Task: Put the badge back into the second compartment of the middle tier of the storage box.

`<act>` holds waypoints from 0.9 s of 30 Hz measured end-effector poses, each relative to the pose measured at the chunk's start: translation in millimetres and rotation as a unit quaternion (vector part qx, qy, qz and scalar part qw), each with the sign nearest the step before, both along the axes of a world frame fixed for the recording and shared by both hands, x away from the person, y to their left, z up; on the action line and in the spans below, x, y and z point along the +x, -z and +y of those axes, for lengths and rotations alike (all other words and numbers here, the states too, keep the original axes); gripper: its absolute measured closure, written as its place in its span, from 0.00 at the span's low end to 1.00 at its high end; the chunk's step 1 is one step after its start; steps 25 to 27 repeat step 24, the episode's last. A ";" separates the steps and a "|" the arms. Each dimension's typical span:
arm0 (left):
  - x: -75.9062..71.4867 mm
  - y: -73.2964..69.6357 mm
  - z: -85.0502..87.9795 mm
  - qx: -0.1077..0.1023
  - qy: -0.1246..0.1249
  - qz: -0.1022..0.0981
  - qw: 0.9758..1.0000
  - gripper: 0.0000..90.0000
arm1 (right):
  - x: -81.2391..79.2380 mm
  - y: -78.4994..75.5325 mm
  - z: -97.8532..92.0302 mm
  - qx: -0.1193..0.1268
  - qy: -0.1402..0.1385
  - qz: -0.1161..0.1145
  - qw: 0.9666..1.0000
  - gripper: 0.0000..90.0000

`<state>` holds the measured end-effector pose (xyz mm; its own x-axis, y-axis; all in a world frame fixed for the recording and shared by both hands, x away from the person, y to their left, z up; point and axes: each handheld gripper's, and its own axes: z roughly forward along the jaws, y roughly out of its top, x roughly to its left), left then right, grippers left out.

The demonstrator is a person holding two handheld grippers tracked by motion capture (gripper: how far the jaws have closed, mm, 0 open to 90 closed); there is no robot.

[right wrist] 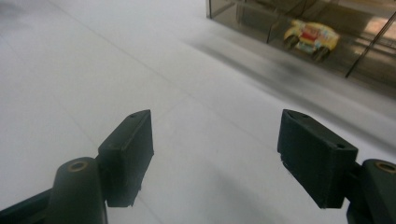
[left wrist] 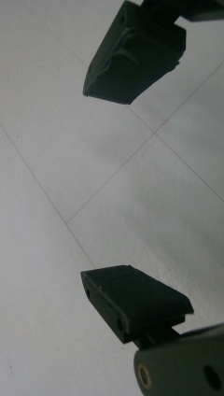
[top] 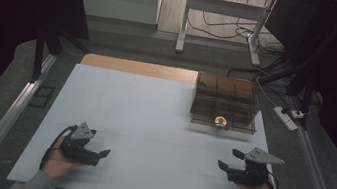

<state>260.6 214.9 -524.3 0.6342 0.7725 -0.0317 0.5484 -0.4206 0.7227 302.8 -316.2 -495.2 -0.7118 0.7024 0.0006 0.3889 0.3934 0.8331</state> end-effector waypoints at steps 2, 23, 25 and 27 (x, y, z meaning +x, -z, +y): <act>0.0 -0.1 -0.2 0.000 0.000 0.000 1.000 0.13 | -1.2 4.0 -0.6 -0.005 -0.004 0.004 1.000 0.30; -0.2 -1.7 0.0 -0.004 -0.003 -0.003 1.000 0.13 | -0.4 5.9 4.9 -0.018 -0.013 -0.001 1.000 0.29; -0.3 -1.7 0.1 -0.004 -0.003 -0.003 1.000 0.13 | -0.4 5.9 5.2 -0.019 -0.013 -0.001 1.000 0.29; -0.3 -1.7 0.1 -0.004 -0.003 -0.003 1.000 0.13 | -0.4 5.9 5.2 -0.019 -0.013 -0.001 1.000 0.29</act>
